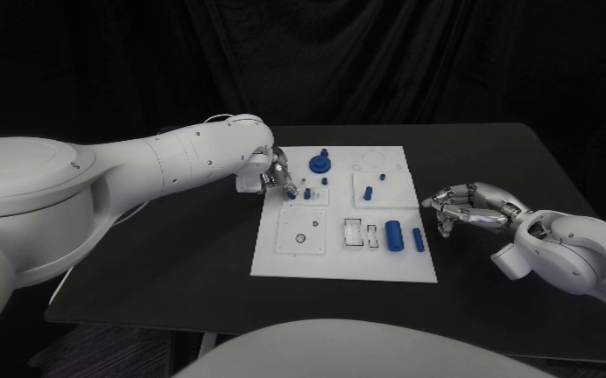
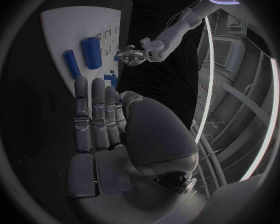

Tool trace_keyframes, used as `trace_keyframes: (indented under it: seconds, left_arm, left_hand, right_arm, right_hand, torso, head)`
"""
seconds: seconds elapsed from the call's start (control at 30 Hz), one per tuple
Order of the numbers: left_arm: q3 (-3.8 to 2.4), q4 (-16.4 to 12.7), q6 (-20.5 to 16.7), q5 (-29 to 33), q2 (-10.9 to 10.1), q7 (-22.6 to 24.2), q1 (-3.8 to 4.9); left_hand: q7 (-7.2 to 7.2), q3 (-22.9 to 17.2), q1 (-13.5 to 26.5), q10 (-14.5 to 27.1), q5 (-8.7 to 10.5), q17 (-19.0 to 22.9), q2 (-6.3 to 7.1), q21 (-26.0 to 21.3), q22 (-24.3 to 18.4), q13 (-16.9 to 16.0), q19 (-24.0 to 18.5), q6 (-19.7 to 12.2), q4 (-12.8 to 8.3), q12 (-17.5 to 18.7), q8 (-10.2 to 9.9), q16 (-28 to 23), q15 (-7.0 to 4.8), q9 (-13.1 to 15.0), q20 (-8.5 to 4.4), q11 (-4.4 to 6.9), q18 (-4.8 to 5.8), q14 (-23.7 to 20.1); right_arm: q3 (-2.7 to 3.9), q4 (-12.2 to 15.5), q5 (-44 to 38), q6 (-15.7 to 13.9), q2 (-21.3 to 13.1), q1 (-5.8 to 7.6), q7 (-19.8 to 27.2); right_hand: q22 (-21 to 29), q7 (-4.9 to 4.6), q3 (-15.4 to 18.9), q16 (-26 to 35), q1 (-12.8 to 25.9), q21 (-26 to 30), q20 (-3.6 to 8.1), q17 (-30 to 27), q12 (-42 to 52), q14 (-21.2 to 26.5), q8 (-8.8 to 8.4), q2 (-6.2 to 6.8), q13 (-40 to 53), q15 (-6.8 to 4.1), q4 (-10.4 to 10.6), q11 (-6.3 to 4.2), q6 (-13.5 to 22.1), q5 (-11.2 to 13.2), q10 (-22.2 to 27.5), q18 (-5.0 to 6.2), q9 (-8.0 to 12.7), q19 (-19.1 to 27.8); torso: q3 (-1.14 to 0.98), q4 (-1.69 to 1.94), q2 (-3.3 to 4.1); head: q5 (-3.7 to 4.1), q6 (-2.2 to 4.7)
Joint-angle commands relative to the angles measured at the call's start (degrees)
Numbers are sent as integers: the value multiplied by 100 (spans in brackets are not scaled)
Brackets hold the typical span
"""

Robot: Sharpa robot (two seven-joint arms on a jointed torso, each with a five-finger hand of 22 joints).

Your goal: Assemble the parts on the task board

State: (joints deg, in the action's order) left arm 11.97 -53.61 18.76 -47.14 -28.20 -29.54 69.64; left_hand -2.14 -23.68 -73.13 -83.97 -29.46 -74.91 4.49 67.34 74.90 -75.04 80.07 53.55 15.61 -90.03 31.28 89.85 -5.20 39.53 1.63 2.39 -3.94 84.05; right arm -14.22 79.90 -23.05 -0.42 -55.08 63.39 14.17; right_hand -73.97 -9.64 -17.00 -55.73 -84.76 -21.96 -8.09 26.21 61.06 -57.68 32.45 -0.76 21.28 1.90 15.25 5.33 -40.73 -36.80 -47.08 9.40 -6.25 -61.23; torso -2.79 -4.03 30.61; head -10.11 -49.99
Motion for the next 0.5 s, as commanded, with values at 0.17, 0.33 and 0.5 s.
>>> trace_keyframes:
  seconds: [0.17, 0.33, 0.5]
  left_arm:
    - [10, -62, -156, -230, 5, 150, -38]
    - [11, -52, -119, -235, 18, 82, -64]
    - [11, -14, -73, -237, 25, -49, -98]
  left_hand:
    - [41, 24, 13, -603, 138, -1509, 19, 28, 853, -1496, -14, 59, 11, 3, 4, 15, 46, 2, 10, -21, -102, 595]
    - [46, 275, 190, -603, 794, -1509, 22, -16, 840, -1496, -35, 78, 95, 3, -12, 15, 46, -18, 12, -21, -109, 595]
    - [3, 946, 889, -603, 2071, -1509, 13, -66, 828, -1496, -56, 87, 110, 3, -136, 15, 74, -122, 32, -57, -115, 595]
  right_arm:
    - [3, -1, -8, 79, 0, -12, -91]
    - [3, 1, -8, 89, -4, -12, -113]
    - [3, -4, -8, 105, -4, -12, -136]
  right_hand:
    - [-5, -7, -30, -36, -4, -35, 12, -6, 10, 26, 30, -15, -6, 3, -2, 9, 25, 12, 36, 100, 8, 42]
    - [-5, -7, -30, -36, -4, -35, 12, -6, 10, 26, 30, -15, -6, 3, -2, 9, 25, 12, 36, 100, 8, 42]
    - [-5, -9, -31, -36, 0, -35, 10, -8, 10, 29, 31, -21, -7, 5, 3, 11, 27, 18, 38, 99, 9, 44]
  torso:
    - [-1, -3, 2]
    - [-1, -5, 4]
    - [-3, -5, 3]
  head:
    - [-1, -1]
    - [1, -1]
    - [-1, -1]
